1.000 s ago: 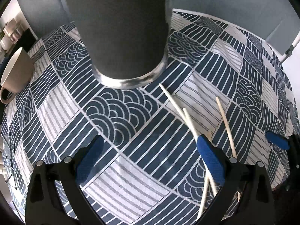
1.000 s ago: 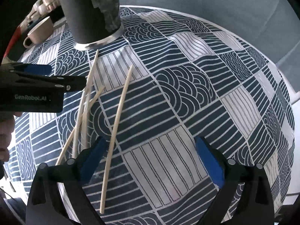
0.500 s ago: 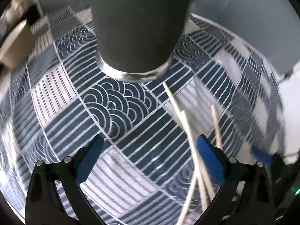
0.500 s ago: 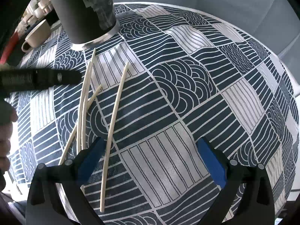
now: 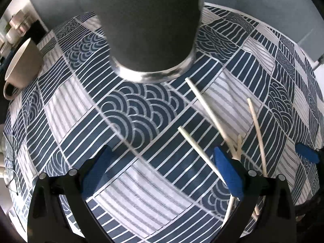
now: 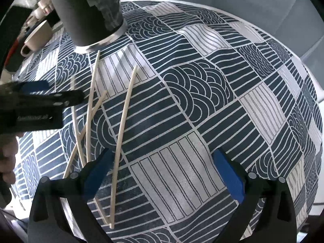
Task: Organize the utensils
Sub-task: 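Close the right tool on one stick while the left tool grasps another, then lift both held sticks and carry them above the black holder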
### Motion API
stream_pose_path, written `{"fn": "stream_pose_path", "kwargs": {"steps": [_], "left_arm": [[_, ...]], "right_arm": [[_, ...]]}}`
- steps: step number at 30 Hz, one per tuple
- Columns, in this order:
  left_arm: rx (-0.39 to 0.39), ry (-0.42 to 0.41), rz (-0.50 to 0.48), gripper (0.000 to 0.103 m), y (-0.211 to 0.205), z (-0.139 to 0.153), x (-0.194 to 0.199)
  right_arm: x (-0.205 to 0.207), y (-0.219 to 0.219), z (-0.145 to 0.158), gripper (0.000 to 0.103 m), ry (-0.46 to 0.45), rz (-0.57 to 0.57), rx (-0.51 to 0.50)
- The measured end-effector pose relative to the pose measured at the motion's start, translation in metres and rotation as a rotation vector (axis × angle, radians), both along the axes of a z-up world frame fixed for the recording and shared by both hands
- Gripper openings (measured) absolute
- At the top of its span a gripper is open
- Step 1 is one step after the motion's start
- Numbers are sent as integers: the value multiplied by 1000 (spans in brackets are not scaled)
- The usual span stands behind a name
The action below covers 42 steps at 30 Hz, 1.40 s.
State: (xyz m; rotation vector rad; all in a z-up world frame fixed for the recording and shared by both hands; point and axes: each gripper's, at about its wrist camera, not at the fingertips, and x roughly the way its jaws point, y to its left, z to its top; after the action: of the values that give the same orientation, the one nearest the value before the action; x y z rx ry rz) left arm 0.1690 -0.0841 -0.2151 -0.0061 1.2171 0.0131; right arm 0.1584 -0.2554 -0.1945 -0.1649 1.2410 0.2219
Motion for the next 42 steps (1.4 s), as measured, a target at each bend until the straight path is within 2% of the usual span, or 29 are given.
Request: {"fn": "stream_pose_path", "kwargs": {"steps": [5,8,9,10,11,12,14,15,16,19,25,29,37,42], "left_arm": [[1,-9,5,96,10,0,-10],[-1,-29,20,85,11,4,-13],[-2,-37,13,76,9,6,-11],[-3,-45,-2,63,7,9,-11],[-4,-50,-18,57,6,10,-11],[-7,-54,-48,42,5,12,-11],[-19,-52,-79,19,-2,13,-6],[-48,-39,-83,9,4,14,-6],[-81,-23,-71,4,11,13,-5],[-154,17,-42,4,34,12,-9],[-205,14,-18,4,60,17,-26],[-205,-46,-16,4,74,46,-26],[-184,-214,-30,4,93,119,-19],[-204,-277,-51,4,99,143,-28]], "right_arm": [[13,7,0,94,33,-36,-23],[23,12,0,92,59,-45,-28],[25,13,0,88,61,-39,-15],[25,13,2,82,54,-35,-14],[24,13,5,59,43,-30,-7],[24,13,10,29,34,-25,-4],[22,8,12,8,37,-20,-8],[21,6,12,4,35,-18,-11],[20,4,12,4,36,-20,-13],[18,-8,12,4,52,-54,-6],[14,-21,17,4,63,-81,85],[20,-16,36,4,22,-70,136],[39,12,100,4,-123,-1,205],[44,23,131,4,-188,12,229]]}}
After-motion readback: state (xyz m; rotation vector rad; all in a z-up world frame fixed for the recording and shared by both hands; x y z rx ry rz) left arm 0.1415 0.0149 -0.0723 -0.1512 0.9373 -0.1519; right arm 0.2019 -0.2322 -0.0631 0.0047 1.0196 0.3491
